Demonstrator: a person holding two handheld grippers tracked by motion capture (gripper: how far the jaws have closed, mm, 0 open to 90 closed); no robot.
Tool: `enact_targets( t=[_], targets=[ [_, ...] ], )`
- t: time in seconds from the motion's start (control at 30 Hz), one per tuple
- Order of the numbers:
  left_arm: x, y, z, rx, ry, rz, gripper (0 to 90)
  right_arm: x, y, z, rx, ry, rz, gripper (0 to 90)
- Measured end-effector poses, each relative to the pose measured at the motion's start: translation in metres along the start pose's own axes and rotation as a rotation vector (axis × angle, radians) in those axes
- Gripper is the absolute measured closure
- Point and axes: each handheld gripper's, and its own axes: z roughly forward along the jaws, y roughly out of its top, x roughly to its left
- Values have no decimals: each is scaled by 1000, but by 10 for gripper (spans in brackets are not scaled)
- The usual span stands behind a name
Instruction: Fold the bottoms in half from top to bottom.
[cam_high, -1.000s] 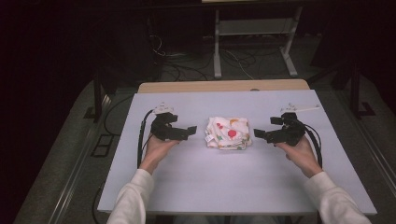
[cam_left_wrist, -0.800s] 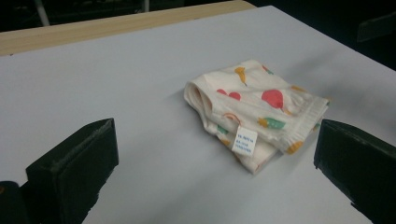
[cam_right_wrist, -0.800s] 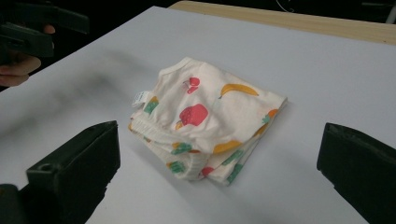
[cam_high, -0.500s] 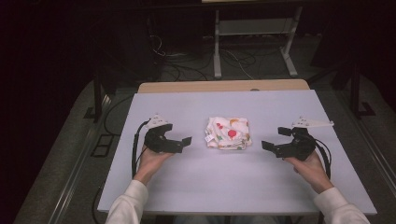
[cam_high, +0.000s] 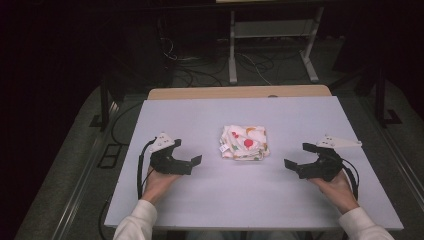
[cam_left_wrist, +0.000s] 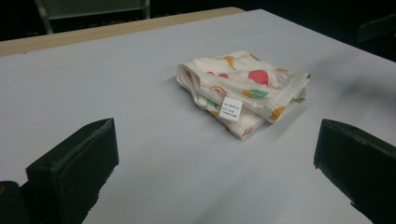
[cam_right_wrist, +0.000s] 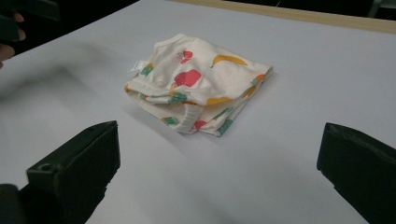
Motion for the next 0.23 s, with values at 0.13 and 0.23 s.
enact_targets(
  t=[0.13, 0.23],
  targets=[
    [0, -3, -4, -1, -2, 5, 0, -1, -4, 1, 8, -2, 5, 0],
    [2, -6, -6, 1, -10, 0, 0, -3, -6, 0, 2, -5, 10, 0]
  ],
)
